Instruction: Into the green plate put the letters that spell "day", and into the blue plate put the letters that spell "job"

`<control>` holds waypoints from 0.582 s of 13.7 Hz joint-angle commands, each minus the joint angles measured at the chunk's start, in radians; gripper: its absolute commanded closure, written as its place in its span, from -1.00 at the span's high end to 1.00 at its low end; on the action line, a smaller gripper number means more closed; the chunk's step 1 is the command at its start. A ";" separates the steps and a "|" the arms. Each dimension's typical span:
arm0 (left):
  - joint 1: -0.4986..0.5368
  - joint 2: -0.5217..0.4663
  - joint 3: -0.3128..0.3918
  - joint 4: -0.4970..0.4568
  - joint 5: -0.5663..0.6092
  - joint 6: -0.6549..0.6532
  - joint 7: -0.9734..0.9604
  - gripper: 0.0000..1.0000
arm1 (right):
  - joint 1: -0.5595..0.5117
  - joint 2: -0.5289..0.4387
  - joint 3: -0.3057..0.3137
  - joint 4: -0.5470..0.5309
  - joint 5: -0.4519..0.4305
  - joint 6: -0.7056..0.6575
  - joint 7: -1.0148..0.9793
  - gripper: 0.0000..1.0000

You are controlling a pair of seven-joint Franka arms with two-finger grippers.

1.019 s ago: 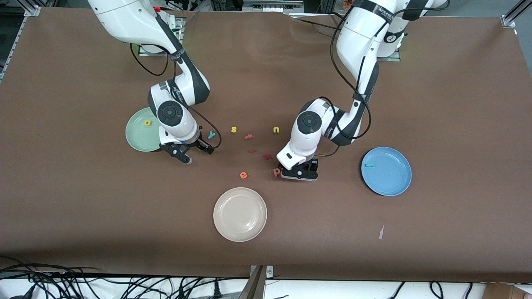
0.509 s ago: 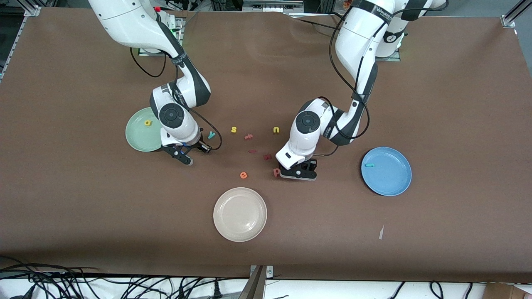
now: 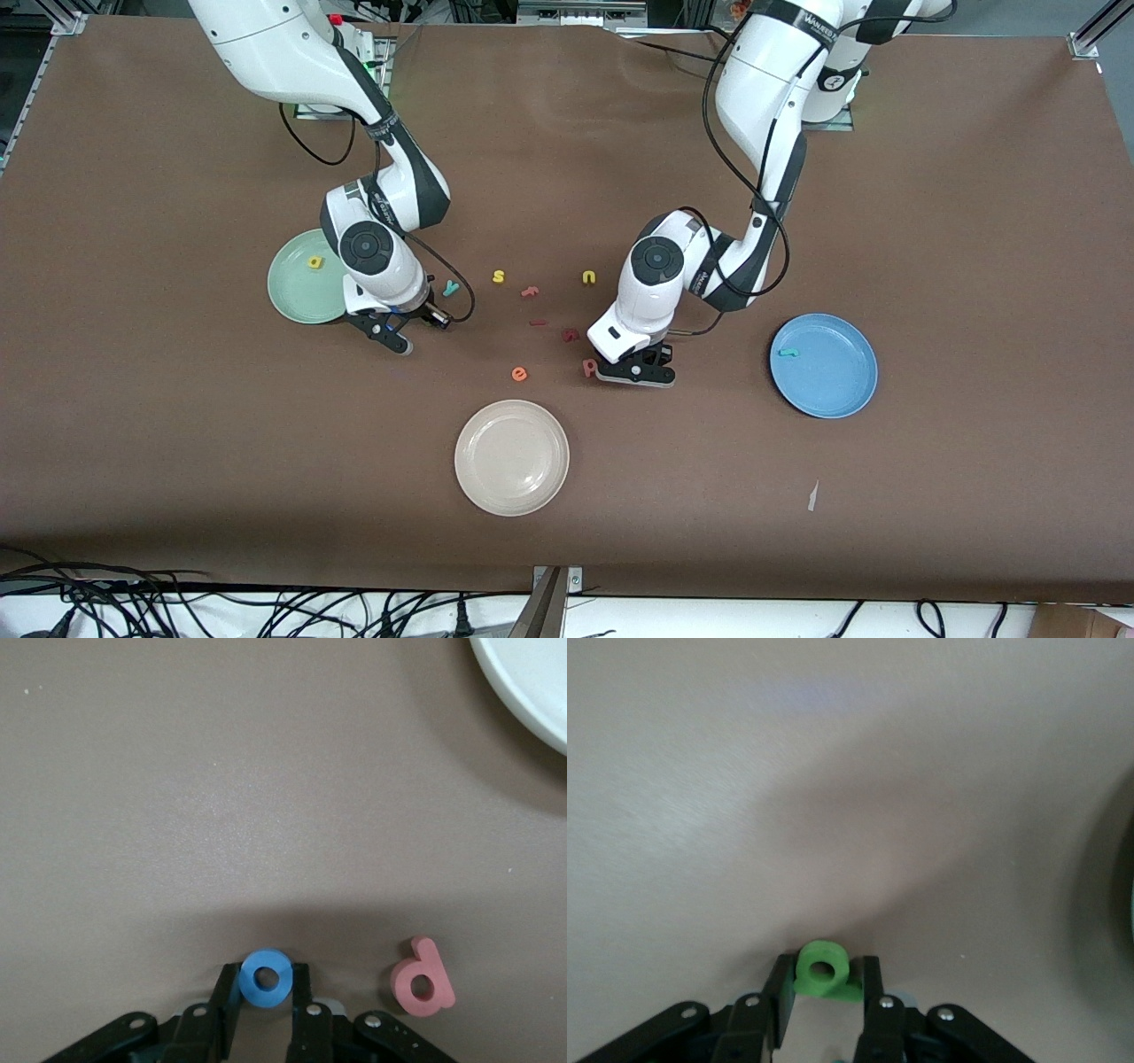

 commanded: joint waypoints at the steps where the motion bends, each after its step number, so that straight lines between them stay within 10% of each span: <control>1: -0.012 -0.002 0.033 0.012 -0.026 -0.003 0.029 -0.92 | -0.019 -0.018 -0.001 0.115 0.015 -0.190 -0.064 -0.79; 4: 0.053 -0.101 0.052 -0.055 -0.023 -0.037 0.122 -0.92 | -0.036 -0.095 -0.064 0.099 0.019 -0.312 -0.301 -0.79; 8: 0.205 -0.236 0.050 -0.224 -0.023 -0.059 0.302 -0.90 | -0.034 -0.224 -0.165 -0.206 0.021 -0.201 -0.548 -0.79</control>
